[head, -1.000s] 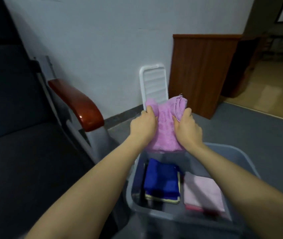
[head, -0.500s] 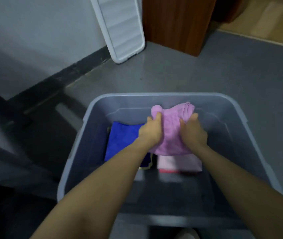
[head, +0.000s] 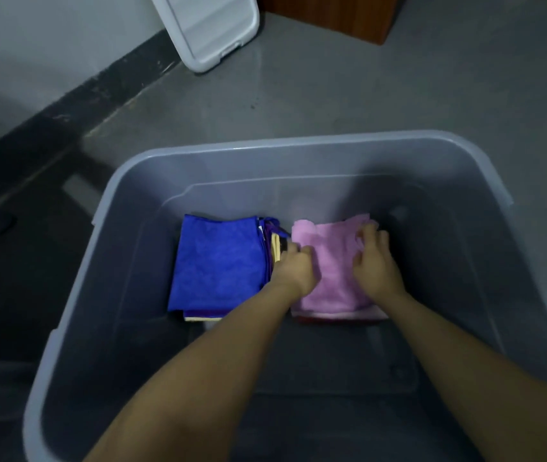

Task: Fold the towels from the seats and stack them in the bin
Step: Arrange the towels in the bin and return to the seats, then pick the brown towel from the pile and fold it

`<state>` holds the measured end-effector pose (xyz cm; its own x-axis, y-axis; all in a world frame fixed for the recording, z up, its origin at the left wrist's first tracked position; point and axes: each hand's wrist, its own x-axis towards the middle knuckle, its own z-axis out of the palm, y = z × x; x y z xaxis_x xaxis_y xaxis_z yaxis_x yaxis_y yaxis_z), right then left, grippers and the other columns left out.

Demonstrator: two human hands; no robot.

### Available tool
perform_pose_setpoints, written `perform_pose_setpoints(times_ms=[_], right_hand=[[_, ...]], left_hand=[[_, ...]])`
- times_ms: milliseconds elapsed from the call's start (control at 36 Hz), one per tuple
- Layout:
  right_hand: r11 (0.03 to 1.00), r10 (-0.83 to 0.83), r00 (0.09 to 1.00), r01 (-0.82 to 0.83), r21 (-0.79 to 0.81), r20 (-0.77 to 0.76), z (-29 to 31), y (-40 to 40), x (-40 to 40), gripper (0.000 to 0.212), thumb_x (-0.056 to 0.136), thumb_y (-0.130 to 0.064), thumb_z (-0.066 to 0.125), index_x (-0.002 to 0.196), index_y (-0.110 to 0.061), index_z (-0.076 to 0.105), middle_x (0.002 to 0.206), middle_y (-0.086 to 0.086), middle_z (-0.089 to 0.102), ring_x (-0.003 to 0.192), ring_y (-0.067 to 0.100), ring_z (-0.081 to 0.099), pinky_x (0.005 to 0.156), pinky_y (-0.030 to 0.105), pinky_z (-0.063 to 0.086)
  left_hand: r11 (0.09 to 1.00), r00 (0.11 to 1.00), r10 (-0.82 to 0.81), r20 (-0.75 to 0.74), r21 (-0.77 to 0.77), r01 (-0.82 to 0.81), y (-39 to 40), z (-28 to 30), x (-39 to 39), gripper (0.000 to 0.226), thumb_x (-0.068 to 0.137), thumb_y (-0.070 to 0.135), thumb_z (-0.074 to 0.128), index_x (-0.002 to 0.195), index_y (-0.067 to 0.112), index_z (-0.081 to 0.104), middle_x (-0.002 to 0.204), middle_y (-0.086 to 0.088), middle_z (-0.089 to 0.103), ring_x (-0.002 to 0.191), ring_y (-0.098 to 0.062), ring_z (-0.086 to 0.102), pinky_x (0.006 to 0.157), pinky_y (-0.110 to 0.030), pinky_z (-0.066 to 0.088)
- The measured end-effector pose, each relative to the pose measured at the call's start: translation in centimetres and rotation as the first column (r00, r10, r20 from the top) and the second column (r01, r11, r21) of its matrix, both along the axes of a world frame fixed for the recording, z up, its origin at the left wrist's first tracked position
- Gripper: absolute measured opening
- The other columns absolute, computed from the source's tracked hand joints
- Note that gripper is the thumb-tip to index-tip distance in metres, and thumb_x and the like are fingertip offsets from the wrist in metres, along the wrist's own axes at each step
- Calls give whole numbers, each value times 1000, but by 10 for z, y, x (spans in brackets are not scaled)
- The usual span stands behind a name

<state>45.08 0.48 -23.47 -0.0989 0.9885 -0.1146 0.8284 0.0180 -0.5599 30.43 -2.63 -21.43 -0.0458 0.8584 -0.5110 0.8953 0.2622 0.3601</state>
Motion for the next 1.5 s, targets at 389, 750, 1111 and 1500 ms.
perform_pose_setpoints(times_ms=[389,750,1111,1500], right_hand=[[948,278,800,-138,-287,532,8,-4,-11,48,104,-18,20,151,-13,16,158,19,-2,144,36,4,117,41,7],[948,318,922,-316,-44,221,107,-24,-59,33,96,-20,47,125,-3,48,126,18,50,117,35,48,96,38,37],[817,467,883,-449,362,40,299,-86,-159,20,95,-14,45,100,-5,61,105,12,60,98,30,56,84,39,46],[584,709,705,-588,560,0,442,-226,-310,21,93,-16,46,104,-11,63,108,9,64,102,28,58,86,37,47]], left_hand=[[995,992,-98,-75,0,98,-9,3,-1,34,94,32,46,124,16,50,131,-10,40,119,-32,37,98,-44,36],[945,990,105,-91,318,-72,-47,127,-54,26,94,17,42,115,7,55,123,-14,56,111,-34,53,82,-36,43],[762,953,288,-90,624,-171,-135,318,-145,25,93,18,42,112,9,55,118,-14,59,107,-32,55,83,-36,45],[473,813,583,-2,814,-337,-320,458,-274,22,94,21,40,104,9,55,101,-8,63,88,-28,60,76,-41,53]])
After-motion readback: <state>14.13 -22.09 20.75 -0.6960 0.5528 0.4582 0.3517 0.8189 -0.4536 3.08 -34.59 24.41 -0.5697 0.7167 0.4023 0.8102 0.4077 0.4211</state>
